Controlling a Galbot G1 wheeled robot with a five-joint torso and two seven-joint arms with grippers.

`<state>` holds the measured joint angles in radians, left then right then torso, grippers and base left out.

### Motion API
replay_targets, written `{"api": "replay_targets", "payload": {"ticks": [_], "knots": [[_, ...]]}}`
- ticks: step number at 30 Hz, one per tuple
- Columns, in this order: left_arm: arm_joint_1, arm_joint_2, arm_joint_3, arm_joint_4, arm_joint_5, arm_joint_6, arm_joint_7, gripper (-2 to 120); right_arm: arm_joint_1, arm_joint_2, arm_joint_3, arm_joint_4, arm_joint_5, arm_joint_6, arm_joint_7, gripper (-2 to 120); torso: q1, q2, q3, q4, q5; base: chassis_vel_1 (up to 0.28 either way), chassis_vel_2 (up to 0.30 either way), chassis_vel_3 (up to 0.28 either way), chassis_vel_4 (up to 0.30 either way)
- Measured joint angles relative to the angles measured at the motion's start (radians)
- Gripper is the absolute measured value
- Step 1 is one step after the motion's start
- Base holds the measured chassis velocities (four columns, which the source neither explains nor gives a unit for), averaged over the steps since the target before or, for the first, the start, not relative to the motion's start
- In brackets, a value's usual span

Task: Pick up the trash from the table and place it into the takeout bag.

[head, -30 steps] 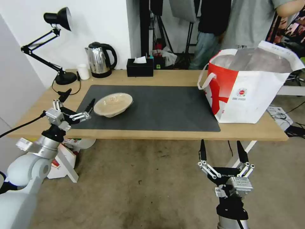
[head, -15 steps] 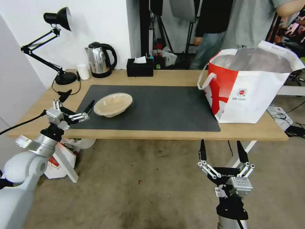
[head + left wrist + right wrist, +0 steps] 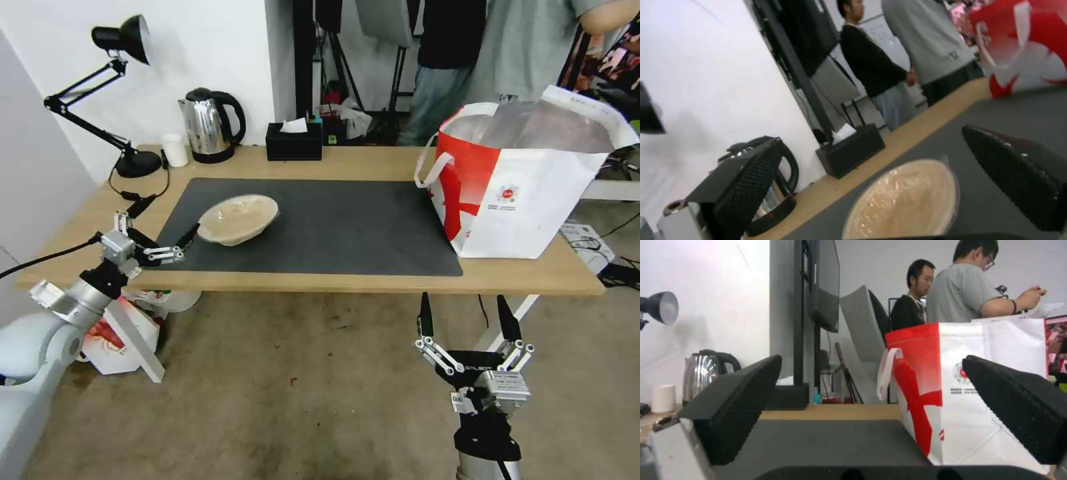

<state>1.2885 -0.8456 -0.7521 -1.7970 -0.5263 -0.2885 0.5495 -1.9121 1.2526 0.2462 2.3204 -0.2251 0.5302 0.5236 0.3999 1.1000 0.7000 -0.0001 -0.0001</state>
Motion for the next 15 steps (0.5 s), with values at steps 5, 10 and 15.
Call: {"api": "replay_targets", "payload": {"ticks": [5, 10, 15], "knots": [[-0.013, 0.023, 0.002, 0.021, 0.033, -0.016, 0.026, 100, 0.000, 0.000, 0.000, 0.000, 0.000, 0.000, 0.000, 100, 0.000, 0.000, 0.000, 0.0002, 0.0000, 0.000, 0.000, 0.000, 0.000], [-0.033, 0.043, 0.029, 0.029, 0.045, -0.016, 0.041, 100, 0.000, 0.000, 0.000, 0.000, 0.000, 0.000, 0.000, 100, 0.000, 0.000, 0.000, 0.0001, 0.0000, 0.000, 0.000, 0.000, 0.000], [-0.055, 0.058, 0.047, 0.032, 0.050, -0.012, 0.048, 100, 0.000, 0.000, 0.000, 0.000, 0.000, 0.000, 0.000, 100, 0.000, 0.000, 0.000, 0.0000, 0.0001, 0.000, 0.000, 0.000, 0.000]]}}
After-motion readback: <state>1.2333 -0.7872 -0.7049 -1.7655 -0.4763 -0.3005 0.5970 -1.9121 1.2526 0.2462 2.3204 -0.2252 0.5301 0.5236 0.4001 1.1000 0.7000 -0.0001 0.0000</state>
